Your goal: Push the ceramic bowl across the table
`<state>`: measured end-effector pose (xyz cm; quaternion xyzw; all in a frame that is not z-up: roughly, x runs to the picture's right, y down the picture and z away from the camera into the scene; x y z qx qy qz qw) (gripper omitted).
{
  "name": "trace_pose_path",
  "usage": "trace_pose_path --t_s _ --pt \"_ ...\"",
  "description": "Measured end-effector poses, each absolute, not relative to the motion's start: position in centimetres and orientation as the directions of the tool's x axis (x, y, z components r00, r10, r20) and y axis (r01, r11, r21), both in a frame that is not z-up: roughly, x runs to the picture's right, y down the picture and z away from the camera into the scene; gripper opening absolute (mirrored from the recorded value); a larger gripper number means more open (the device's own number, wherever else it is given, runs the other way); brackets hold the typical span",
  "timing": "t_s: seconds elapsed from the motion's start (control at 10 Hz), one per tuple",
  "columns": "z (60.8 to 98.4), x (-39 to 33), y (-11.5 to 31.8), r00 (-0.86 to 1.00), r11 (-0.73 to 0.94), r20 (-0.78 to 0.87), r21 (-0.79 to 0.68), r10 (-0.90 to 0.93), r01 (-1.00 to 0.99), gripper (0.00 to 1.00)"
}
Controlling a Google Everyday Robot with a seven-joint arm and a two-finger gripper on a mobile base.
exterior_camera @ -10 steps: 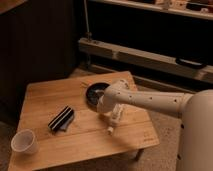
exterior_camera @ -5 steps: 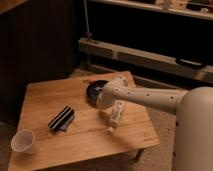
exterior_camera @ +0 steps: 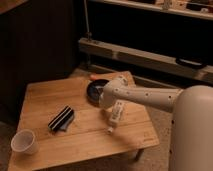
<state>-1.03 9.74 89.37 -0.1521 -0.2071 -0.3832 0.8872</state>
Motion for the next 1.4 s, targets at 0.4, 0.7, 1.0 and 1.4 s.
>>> trace_pose_path --t_s 0.4,0.7,1.0,1.4 --pt "89.7 -0.6 9.4 0.637 0.681 0.475 -0.103 -0.606 0.725 0.00" --pt "90.4 -1.0 9.1 0.647 0.704 0.476 -0.079 -0.595 0.706 0.00" --pt "91.0 -1.8 7.2 0.647 0.709 0.465 -0.057 -0.605 0.703 0.00" --pt "91.4 -2.3 5.7 0.629 0.693 0.465 -0.043 -0.624 0.719 0.03"
